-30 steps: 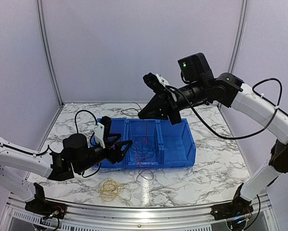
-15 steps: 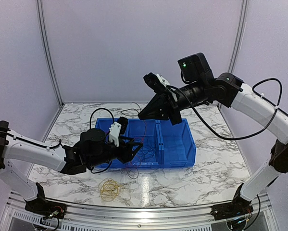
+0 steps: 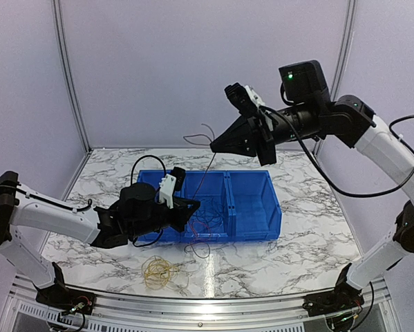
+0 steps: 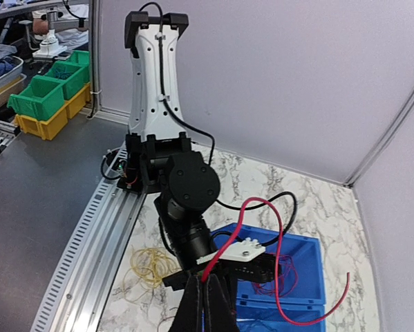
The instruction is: Untangle the cables
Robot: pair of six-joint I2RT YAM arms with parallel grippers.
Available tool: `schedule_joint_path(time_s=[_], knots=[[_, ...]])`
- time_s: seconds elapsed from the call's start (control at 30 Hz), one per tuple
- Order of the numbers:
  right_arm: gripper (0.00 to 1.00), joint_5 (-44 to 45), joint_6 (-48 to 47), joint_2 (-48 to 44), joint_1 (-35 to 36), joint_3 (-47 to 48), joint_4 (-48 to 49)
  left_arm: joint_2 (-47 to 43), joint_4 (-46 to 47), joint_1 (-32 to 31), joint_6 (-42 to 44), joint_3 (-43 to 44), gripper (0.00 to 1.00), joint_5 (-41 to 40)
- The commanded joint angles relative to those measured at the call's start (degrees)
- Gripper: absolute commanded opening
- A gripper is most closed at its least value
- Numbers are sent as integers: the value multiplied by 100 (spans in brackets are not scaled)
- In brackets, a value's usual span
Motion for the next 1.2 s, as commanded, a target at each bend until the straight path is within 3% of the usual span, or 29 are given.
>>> schedule_joint_path(time_s=[0.0, 0.2, 0.23, 0.37, 0.53, 0.67, 0.83, 0.93, 1.17], knots=[[0, 712, -152, -339, -82, 440, -77, 61, 42, 24, -67, -67, 0, 55], [0, 1122, -348, -583, -133, -277, 57, -513, 19, 24, 29, -119, 0, -123], [4, 1137, -427, -671, -147, -488, 69, -710, -34, 25, 64, -118, 0, -173], [42, 1173, -951, -1167, -165, -1552, 178, -1411, -870, 33, 394, 175, 0, -567], [60, 1155, -1169, -1725, -569, -2632, 400, -1895, -2328, 135, 1015, 745, 0, -1229], [64, 773, -911, -2086, -1098, -3737, 1158, -2046, -3424, 367, 1239, 1201, 0, -1539], [63, 706, -498, -2057, -1558, -5270, 2659, -2206, -3944, 537, 1384, 1450, 0, -1896], [63, 1385, -624, -1872, -1620, -5574, 2918, -2246, -4101, 596, 1494, 1621, 0, -2060], [62, 1685, -604, -1795, -1650, -5649, 3128, -2233, -4218, 798, 1888, 1811, 0, -2319]])
